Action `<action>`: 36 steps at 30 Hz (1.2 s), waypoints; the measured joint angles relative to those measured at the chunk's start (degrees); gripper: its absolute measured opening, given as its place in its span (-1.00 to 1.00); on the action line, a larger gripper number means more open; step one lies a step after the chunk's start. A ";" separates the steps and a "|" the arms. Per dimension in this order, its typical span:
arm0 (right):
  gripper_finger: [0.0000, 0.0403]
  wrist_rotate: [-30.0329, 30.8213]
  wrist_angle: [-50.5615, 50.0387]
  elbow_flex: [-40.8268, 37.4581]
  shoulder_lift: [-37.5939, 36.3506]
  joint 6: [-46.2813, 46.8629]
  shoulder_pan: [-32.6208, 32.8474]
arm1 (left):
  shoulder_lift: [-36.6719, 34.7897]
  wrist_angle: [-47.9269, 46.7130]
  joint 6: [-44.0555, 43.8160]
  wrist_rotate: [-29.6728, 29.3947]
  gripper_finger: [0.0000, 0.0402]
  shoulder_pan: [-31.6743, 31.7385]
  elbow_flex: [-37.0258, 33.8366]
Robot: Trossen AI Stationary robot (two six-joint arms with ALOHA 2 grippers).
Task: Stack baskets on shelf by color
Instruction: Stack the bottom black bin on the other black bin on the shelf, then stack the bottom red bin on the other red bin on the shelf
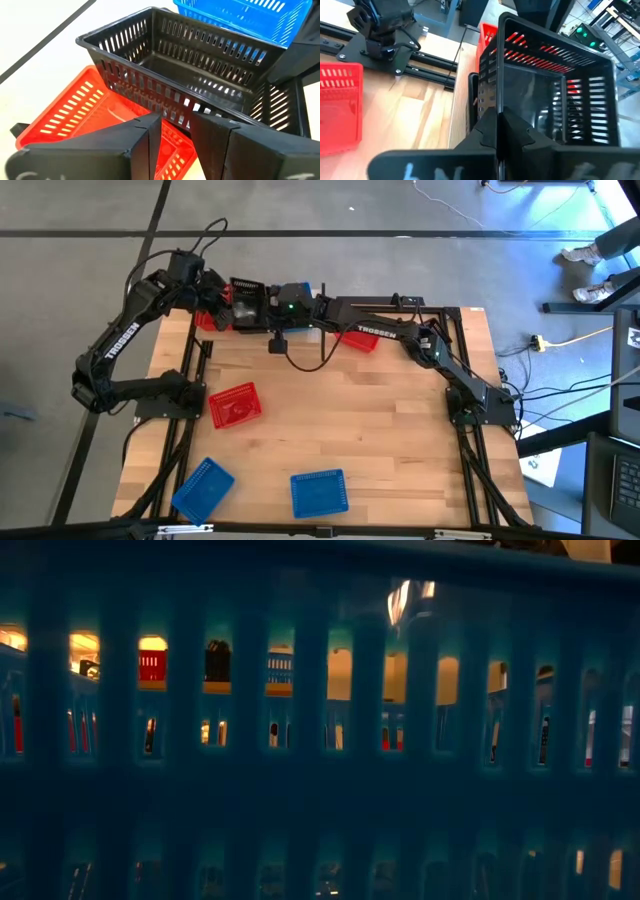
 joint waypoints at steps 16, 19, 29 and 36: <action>-1.00 5.19 -2.18 0.14 0.00 -2.84 1.44 | 1.99 0.12 0.48 2.24 -0.54 -0.09 0.00; -0.99 5.34 -2.53 0.14 0.00 -2.82 1.44 | 3.48 0.13 0.50 2.49 -0.54 -0.07 0.00; -0.79 6.21 -1.38 0.14 0.00 -2.80 1.44 | 4.36 0.21 3.45 -0.32 -0.54 -0.11 0.00; -0.63 6.40 -0.79 0.14 0.00 -2.80 1.59 | 3.97 0.18 3.73 -1.17 -0.54 -0.11 0.00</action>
